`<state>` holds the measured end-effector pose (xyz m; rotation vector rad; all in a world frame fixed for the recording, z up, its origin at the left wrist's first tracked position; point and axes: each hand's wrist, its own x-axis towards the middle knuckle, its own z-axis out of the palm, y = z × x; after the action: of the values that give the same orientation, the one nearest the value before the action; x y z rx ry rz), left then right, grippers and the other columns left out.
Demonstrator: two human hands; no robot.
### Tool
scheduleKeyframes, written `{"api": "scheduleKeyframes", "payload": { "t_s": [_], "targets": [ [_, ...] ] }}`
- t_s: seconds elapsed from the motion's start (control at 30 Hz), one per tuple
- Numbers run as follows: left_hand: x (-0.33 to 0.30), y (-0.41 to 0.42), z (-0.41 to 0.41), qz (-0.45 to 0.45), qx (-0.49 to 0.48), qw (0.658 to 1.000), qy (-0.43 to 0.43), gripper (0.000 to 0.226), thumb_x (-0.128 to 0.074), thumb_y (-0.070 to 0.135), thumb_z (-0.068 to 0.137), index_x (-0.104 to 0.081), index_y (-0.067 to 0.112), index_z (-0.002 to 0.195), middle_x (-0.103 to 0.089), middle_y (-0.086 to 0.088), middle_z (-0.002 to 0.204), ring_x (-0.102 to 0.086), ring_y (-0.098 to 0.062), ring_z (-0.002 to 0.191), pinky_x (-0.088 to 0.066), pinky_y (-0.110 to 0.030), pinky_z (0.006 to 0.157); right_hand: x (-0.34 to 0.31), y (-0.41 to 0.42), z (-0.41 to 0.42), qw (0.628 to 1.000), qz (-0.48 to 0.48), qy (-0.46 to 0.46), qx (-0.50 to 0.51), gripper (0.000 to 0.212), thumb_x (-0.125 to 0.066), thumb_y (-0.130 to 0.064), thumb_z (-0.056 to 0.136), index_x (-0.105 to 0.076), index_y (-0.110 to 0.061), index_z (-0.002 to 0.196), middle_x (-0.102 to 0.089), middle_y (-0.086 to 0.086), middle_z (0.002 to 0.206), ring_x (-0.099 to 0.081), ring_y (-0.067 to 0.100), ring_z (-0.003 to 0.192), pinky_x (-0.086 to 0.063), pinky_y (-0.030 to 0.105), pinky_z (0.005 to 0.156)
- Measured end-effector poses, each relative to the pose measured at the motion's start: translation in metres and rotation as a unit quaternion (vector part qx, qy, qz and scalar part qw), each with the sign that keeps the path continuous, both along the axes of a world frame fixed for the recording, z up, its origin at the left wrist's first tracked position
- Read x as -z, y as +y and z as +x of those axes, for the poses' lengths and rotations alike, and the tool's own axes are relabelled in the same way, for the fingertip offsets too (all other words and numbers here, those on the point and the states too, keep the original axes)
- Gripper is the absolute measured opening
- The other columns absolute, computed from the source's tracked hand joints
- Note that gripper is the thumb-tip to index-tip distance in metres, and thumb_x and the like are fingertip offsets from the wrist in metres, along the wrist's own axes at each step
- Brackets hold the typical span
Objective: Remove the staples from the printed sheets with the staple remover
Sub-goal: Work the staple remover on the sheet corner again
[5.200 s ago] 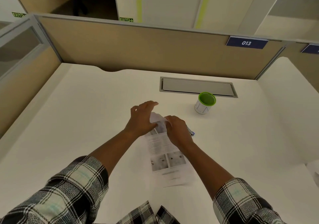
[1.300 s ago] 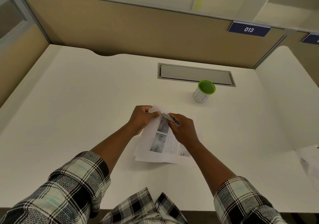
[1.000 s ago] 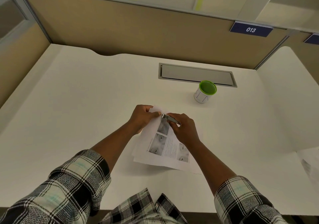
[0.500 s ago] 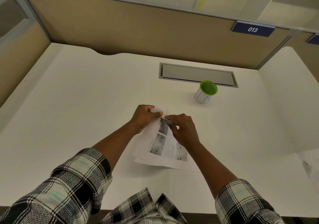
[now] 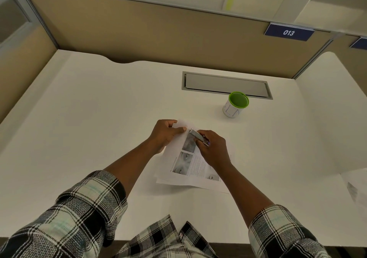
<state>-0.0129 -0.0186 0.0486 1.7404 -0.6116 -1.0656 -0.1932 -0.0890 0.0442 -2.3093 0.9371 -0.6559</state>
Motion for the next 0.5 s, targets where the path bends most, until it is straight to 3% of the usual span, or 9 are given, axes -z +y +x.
{"api": "scheduleKeyframes", "payload": {
  "t_s": [0.17,0.33,0.5],
  "targets": [
    [-0.0012,0.0014,-0.0002,-0.010,0.000,1.000,0.000,0.047,-0.075,0.029,0.081,-0.063,0.006,0.120,-0.063,-0.011,0.122,-0.063,-0.027,0.098,-0.056,-0.034,0.078,0.0007,-0.0002,-0.0016,1.000,-0.010,-0.012,-0.012,0.022,-0.071,-0.021,0.085,-0.069,-0.017,0.107,-0.071,-0.002,0.097,-0.059,0.005,0.082,-0.047,0.019,0.075],
    [-0.0043,0.0014,-0.0020,-0.012,0.002,1.000,-0.002,0.042,-0.073,0.029,0.082,-0.063,0.007,0.116,-0.063,-0.009,0.117,-0.062,-0.027,0.097,-0.056,-0.036,0.080,-0.0011,0.0002,0.0009,1.000,-0.008,-0.020,-0.014,0.022,-0.070,-0.019,0.086,-0.070,-0.016,0.108,-0.071,0.000,0.098,-0.062,0.010,0.085,-0.041,0.009,0.076],
    [-0.0054,0.0029,-0.0047,-0.016,0.008,1.000,-0.002,0.027,-0.071,0.027,0.084,-0.063,0.014,0.106,-0.064,-0.008,0.108,-0.062,-0.028,0.094,-0.056,-0.038,0.082,-0.0013,0.0015,0.0013,1.000,-0.012,-0.022,-0.015,0.020,-0.069,-0.017,0.087,-0.070,-0.015,0.107,-0.071,0.001,0.097,-0.063,0.014,0.085,-0.047,0.020,0.076]
  ]
}}
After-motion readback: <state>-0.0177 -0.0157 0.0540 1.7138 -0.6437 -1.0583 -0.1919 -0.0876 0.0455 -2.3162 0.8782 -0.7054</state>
